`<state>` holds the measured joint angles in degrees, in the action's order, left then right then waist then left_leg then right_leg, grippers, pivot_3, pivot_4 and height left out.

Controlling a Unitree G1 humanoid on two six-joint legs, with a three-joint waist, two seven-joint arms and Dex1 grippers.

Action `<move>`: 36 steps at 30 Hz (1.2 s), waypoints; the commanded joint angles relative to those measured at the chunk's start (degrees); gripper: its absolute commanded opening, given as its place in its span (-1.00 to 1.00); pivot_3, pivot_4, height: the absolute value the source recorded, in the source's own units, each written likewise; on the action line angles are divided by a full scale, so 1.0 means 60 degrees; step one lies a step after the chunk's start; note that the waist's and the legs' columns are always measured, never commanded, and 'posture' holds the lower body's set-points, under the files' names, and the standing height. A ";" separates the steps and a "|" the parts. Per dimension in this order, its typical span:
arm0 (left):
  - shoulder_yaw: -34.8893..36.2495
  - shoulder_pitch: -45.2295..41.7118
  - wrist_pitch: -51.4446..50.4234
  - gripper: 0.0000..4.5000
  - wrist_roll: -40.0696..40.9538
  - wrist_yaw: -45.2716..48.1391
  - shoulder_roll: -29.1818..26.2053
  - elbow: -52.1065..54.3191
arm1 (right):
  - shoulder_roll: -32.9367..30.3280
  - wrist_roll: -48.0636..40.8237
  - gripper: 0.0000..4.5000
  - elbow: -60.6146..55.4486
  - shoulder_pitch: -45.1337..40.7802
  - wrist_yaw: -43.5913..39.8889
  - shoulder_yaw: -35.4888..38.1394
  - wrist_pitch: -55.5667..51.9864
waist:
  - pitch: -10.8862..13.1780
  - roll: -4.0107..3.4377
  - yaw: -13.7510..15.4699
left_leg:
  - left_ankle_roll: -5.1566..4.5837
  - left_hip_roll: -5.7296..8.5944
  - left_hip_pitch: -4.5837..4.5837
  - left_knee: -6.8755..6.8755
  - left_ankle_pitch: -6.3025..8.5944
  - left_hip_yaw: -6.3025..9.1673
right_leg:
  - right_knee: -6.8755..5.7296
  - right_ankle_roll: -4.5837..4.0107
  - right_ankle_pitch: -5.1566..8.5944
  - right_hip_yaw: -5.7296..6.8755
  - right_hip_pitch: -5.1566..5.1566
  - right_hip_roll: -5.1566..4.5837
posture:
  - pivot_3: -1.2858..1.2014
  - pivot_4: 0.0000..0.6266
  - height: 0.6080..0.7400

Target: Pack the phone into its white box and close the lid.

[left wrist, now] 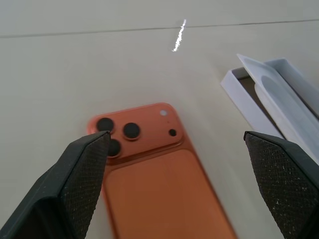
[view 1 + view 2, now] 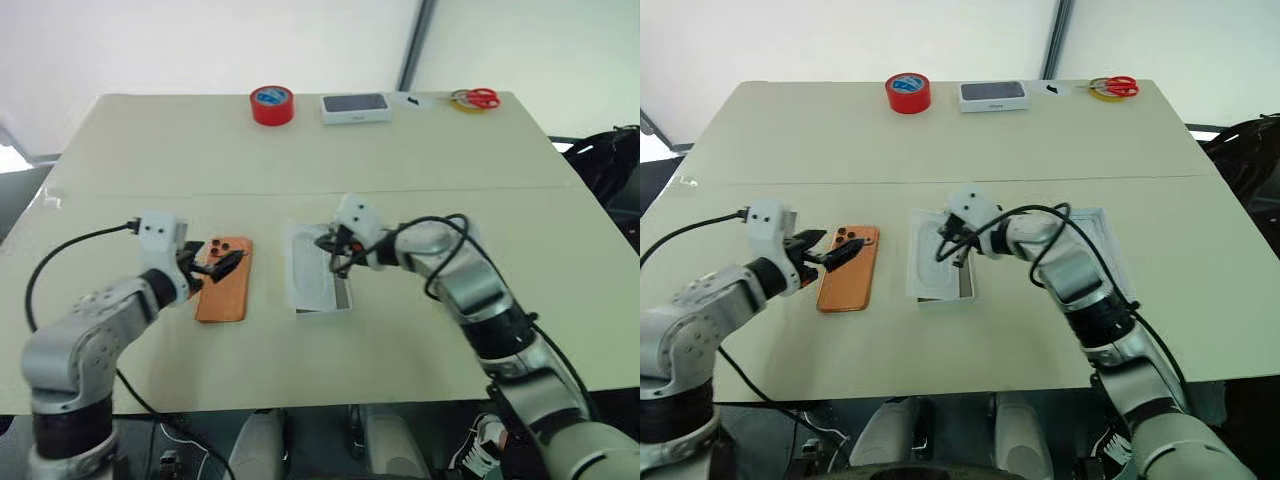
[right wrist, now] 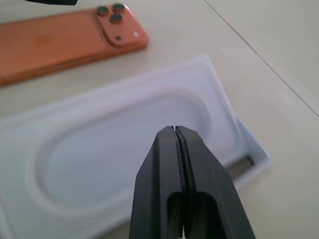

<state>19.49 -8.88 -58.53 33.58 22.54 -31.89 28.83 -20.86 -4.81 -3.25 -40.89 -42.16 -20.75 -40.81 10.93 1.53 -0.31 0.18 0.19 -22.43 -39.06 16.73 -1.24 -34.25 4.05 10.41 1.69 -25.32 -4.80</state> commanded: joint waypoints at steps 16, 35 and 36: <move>-0.0375 0.2863 0.2877 1.00 -0.0566 0.2378 -0.1411 0.0546 | 0.0404 0.2149 -0.99 0.1696 -0.0804 0.0987 -0.1114 0.0605 | 0.0003 -0.0006 -0.0079 | -0.0022 0.0014 -0.0003 0.0004 0.0013 -0.0012 | 0.0003 0.0002 -0.0003 0.0011 -0.0006 -0.0029 | 0.03 -0.52 0.87; -0.0672 0.2761 0.3125 1.00 -0.0557 0.2341 -0.1328 0.0558 | -0.0617 0.1951 -0.99 -0.0687 -0.0335 -0.1566 -0.1414 0.1042 | 0.0004 -0.0006 -0.0063 | -0.0024 0.0005 -0.0003 0.0003 0.0014 -0.0010 | 0.0004 0.0008 -0.0003 0.0012 -0.0003 -0.0016 | 0.03 -0.52 0.87; -0.0673 0.2748 0.3114 1.00 -0.0500 0.2395 -0.1345 0.0601 | -0.0754 0.1943 -0.99 -0.0784 -0.0292 -0.1830 -0.1555 0.1126 | 0.0003 -0.0006 -0.0056 | -0.0025 0.0006 -0.0003 0.0002 0.0014 -0.0009 | 0.0006 0.0008 -0.0003 0.0012 -0.0003 -0.0016 | 0.03 -0.52 0.87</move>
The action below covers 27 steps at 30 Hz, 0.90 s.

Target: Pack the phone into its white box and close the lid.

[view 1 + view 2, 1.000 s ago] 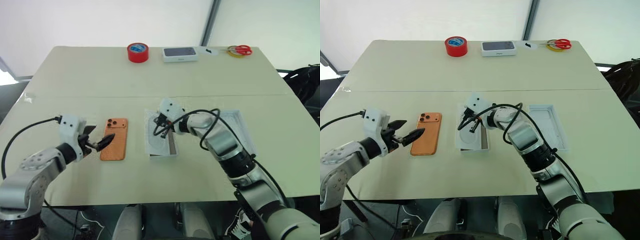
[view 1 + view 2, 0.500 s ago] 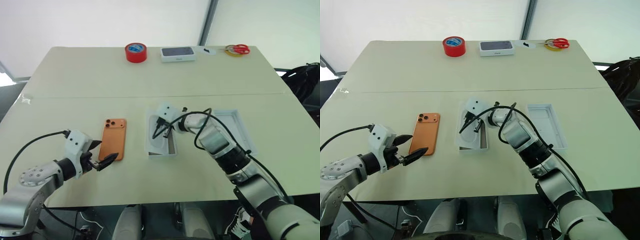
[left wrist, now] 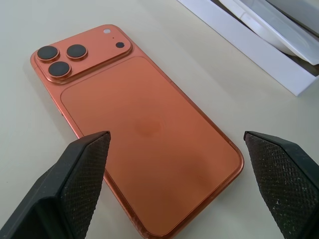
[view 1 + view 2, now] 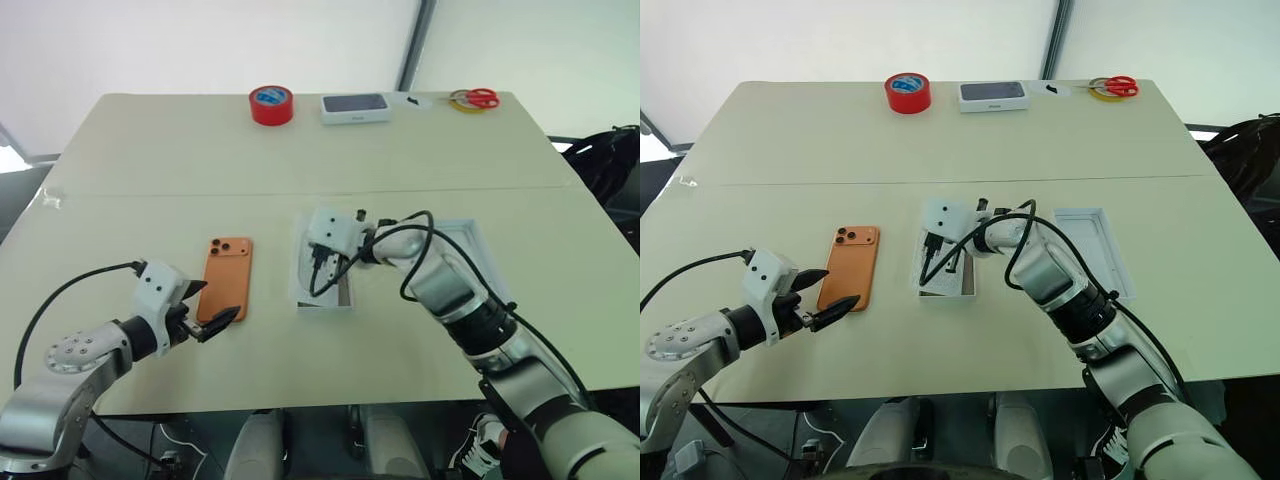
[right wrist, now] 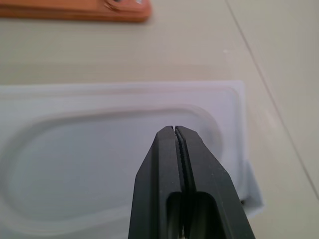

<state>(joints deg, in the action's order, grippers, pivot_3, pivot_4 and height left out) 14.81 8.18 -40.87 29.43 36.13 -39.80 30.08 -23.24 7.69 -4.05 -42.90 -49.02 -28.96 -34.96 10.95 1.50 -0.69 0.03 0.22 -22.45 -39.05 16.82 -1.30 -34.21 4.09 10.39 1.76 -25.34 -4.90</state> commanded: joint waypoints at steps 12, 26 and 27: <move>-0.0400 0.0325 0.0532 1.00 0.0079 0.1039 -0.0659 0.1169 | -0.1435 0.0583 -0.99 -0.0170 -0.0098 -0.2371 -0.1161 0.1897 | -0.0001 0.0001 -0.0011 | -0.0001 -0.0004 0.0002 0.0000 0.0000 -0.0001 | 0.0004 -0.0002 0.0004 0.0001 0.0000 0.0005 | 0.03 -0.52 0.87; -0.0645 0.0357 0.0748 1.00 -0.0175 0.1084 -0.0772 0.1087 | -0.1866 0.0693 -0.99 -0.0204 -0.0417 -0.3489 -0.0676 0.2913 | -0.0001 0.0001 0.0003 | -0.0001 -0.0005 0.0002 0.0000 0.0000 -0.0001 | 0.0009 0.0001 0.0006 0.0002 0.0002 0.0006 | 0.03 -0.52 0.87; -0.0645 0.0338 0.0752 1.00 -0.0181 0.1085 -0.0769 0.1066 | -0.1698 0.0537 -0.99 -0.0153 -0.0472 -0.3387 -0.0486 0.2824 | -0.0001 0.0001 0.0002 | 0.0000 -0.0005 0.0002 0.0000 0.0000 -0.0001 | 0.0009 0.0001 0.0006 0.0002 0.0002 0.0006 | 0.03 -0.52 0.87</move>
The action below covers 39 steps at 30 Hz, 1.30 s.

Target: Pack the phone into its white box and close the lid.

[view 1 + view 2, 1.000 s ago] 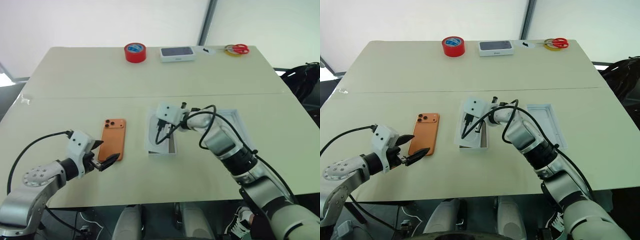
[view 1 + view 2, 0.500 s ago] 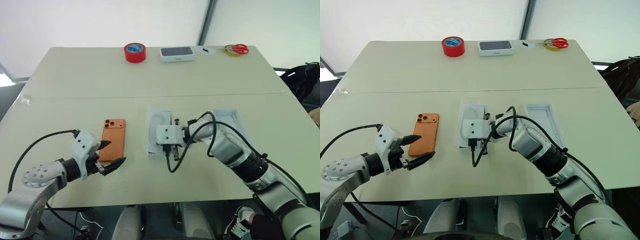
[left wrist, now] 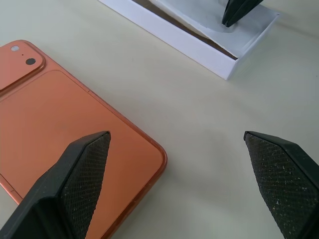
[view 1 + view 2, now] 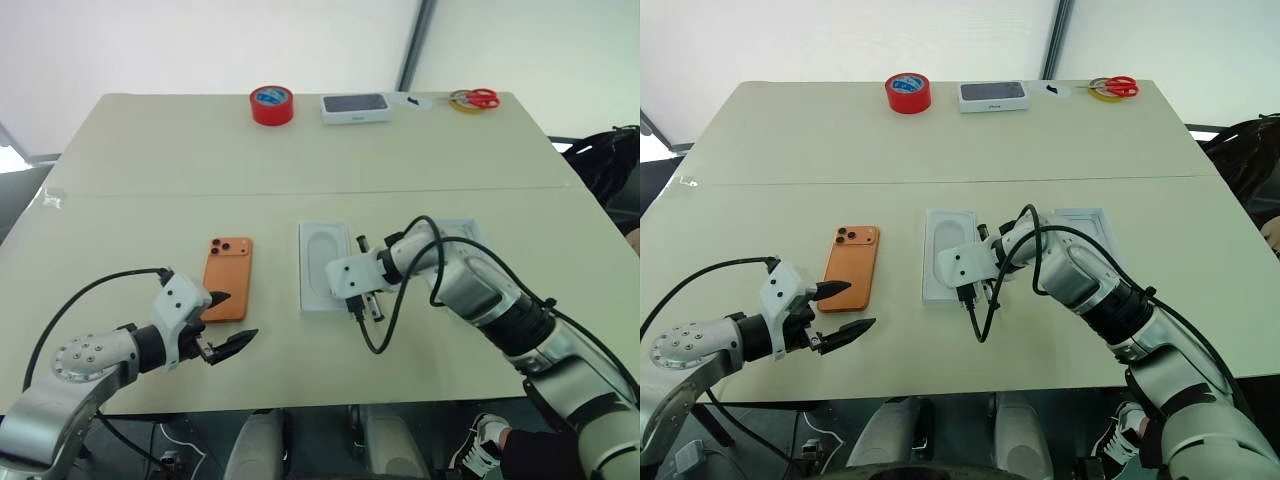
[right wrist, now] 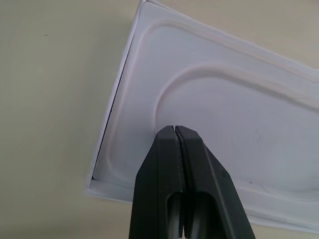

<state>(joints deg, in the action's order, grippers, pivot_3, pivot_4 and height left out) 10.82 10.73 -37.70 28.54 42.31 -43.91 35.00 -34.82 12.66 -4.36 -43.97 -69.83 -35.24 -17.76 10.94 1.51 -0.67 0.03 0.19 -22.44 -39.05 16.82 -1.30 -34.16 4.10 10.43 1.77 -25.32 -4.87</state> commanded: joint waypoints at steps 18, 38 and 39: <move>0.1698 -0.2311 -0.3213 1.00 0.0509 -0.3365 0.1299 -0.1849 | 0.3331 -0.0780 -0.99 0.0904 -0.0586 0.2944 0.1645 -0.2310 | -0.0002 0.0003 -0.0016 | 0.0001 -0.0004 0.0003 -0.0001 -0.0001 0.0009 | -0.0020 0.0035 -0.0024 -0.0001 0.0001 0.0014 | 0.03 -0.52 0.87; 0.2042 -0.4483 -0.8217 1.00 0.2021 -0.4792 0.4039 -0.1339 | 0.4760 0.0381 -0.99 0.2325 -0.0553 0.3919 -0.0510 -0.2904 | -0.0021 0.0004 0.0003 | 0.0017 0.0011 0.0022 -0.0007 -0.0008 0.0026 | -0.0040 0.0032 -0.0026 -0.0001 0.0022 0.0005 | 0.03 -0.52 0.87; 0.2118 -0.4525 -0.8372 1.00 0.2069 -0.4793 0.4233 -0.1247 | 0.4752 0.0394 -0.99 0.2305 -0.0535 0.3911 -0.0512 -0.2896 | -0.0024 0.0005 0.0010 | 0.0017 0.0012 0.0022 -0.0007 -0.0007 0.0026 | -0.0038 0.0032 -0.0026 0.0000 0.0024 0.0005 | 0.03 -0.52 0.87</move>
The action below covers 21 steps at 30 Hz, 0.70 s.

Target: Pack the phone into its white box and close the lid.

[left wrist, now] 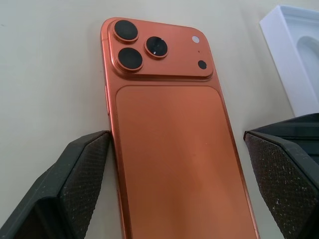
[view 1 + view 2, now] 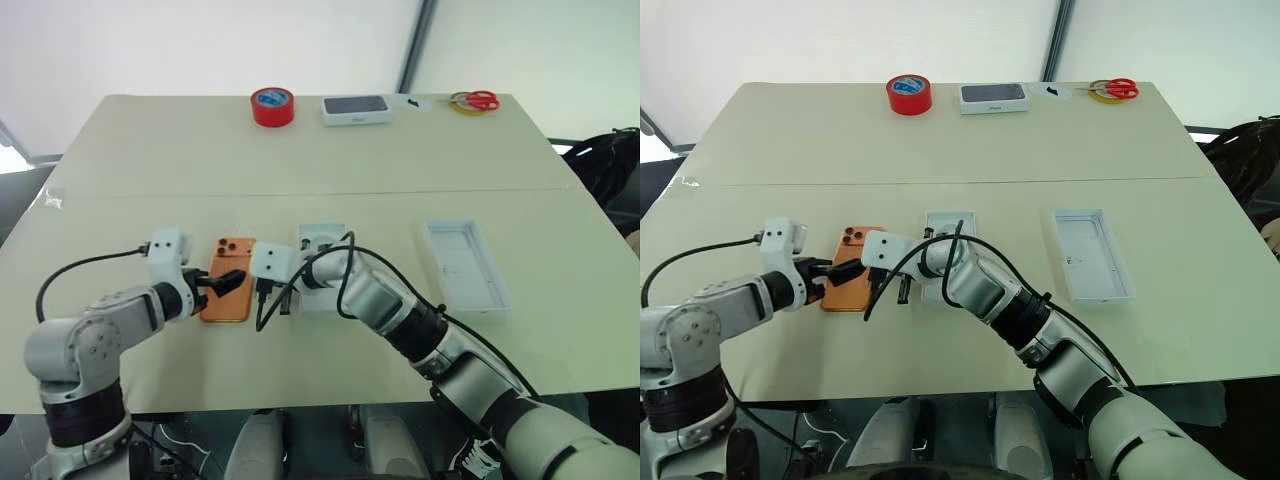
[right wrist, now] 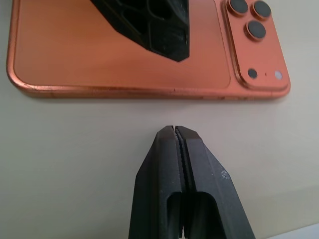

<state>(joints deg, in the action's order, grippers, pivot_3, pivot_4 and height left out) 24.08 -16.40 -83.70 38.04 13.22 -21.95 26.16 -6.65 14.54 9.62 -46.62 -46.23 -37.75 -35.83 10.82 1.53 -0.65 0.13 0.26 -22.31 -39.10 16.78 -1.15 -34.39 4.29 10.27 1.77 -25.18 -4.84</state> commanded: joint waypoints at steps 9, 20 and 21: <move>0.0428 -0.0309 -0.1466 1.00 0.0662 0.0078 0.1583 0.0636 | -0.0086 0.0117 -0.99 -0.0053 -0.0046 -0.0090 0.0008 0.0234 | -0.0020 0.0003 0.0018 | 0.0000 0.0010 0.0011 -0.0001 0.0000 0.0008 | 0.0010 -0.0003 0.0002 0.0007 0.0024 -0.0009 | 0.03 -0.52 0.87; 0.1093 -0.0667 -0.1466 1.00 0.1208 0.0224 0.1229 0.0198 | -0.0119 0.0179 -0.99 -0.0102 0.0104 -0.0100 -0.0038 0.0303 | -0.0020 0.0003 0.0003 | 0.0000 0.0010 0.0012 0.0000 0.0000 0.0014 | 0.0012 -0.0005 0.0004 0.0011 0.0026 -0.0009 | 0.03 -0.52 0.87; 0.1059 -0.0666 -0.1466 1.00 0.1286 0.0210 0.1202 0.0211 | -0.0119 0.0182 -0.99 -0.0102 0.0116 -0.0098 -0.0041 0.0310 | -0.0020 0.0003 0.0002 | 0.0000 0.0010 0.0012 0.0000 0.0000 0.0014 | 0.0012 -0.0004 0.0003 0.0011 0.0026 -0.0010 | 0.03 -0.52 0.87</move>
<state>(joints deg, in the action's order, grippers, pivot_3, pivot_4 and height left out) 32.43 -19.26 -91.97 41.54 12.12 -15.14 26.69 -7.85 15.48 9.61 -46.38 -46.66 -37.44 -34.51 10.70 1.54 -0.64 0.13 0.32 -22.23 -39.10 16.78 -1.06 -34.32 4.27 10.29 1.83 -25.02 -4.89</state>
